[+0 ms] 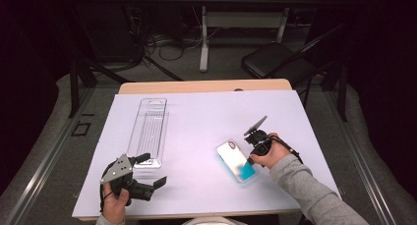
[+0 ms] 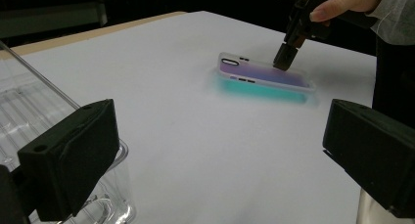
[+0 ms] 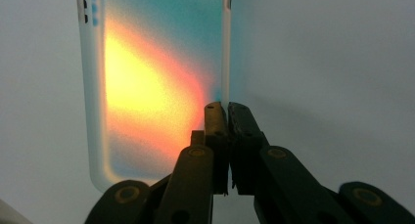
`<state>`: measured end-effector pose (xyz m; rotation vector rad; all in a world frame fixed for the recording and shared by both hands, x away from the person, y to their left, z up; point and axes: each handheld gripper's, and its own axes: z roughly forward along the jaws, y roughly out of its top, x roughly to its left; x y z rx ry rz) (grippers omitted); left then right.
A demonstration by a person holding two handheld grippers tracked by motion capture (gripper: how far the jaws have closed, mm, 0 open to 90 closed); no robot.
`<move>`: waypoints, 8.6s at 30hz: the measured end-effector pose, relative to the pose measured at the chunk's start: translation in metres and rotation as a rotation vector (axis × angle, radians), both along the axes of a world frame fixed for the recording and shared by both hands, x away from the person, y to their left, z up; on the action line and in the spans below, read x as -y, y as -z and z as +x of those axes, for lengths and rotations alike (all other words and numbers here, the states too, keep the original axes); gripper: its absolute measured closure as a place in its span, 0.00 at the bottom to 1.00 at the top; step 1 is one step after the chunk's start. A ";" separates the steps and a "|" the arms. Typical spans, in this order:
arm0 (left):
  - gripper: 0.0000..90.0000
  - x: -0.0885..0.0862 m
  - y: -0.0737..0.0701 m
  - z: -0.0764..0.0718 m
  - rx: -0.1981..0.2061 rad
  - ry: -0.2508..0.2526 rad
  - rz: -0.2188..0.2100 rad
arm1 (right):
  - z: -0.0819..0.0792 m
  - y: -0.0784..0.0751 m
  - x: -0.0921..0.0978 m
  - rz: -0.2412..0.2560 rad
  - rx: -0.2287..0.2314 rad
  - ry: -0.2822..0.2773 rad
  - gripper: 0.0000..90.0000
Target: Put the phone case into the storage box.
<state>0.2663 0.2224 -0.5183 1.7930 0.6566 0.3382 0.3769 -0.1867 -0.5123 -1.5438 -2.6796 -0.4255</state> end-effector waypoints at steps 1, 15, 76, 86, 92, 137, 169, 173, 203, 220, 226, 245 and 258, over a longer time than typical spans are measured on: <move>0.00 0.000 0.000 0.000 -0.001 -0.001 -0.001 | 0.001 -0.001 0.001 -0.009 0.000 -0.012 0.97; 0.00 0.004 0.001 0.003 -0.020 -0.037 -0.012 | 0.001 -0.013 0.000 0.018 0.052 0.010 0.97; 0.03 0.020 0.000 0.020 -0.102 -0.069 -0.003 | -0.001 -0.023 -0.015 0.141 0.215 0.067 0.97; 0.03 0.034 -0.009 0.031 -0.137 -0.080 -0.026 | -0.002 -0.023 -0.016 0.158 0.240 0.053 0.97; 0.03 0.049 -0.012 0.040 -0.158 -0.074 -0.021 | -0.003 -0.024 -0.018 0.169 0.252 0.054 0.97; 0.10 0.087 -0.036 0.094 -0.152 -0.129 -0.085 | 0.006 -0.037 -0.038 0.302 0.498 0.065 0.98; 0.18 0.108 -0.039 0.115 -0.214 -0.146 -0.091 | 0.009 -0.037 -0.042 0.319 0.582 0.093 0.98; 0.19 0.108 -0.037 0.115 -0.222 -0.139 -0.096 | 0.008 -0.036 -0.043 0.318 0.586 0.092 0.98; 0.34 0.111 -0.029 0.110 -0.284 -0.103 -0.131 | 0.001 -0.037 -0.047 0.323 0.598 0.068 0.97; 0.50 0.108 -0.022 0.111 -0.435 -0.087 -0.226 | -0.002 -0.037 -0.051 0.327 0.597 0.048 0.97; 0.54 0.106 -0.020 0.112 -0.461 -0.076 -0.248 | -0.003 -0.036 -0.052 0.331 0.588 0.047 0.98; 0.71 0.104 -0.017 0.113 -0.482 -0.053 -0.295 | -0.002 -0.035 -0.054 0.340 0.585 0.041 0.98; 0.81 0.102 -0.016 0.112 -0.498 -0.057 -0.315 | -0.002 -0.035 -0.054 0.337 0.581 0.037 0.98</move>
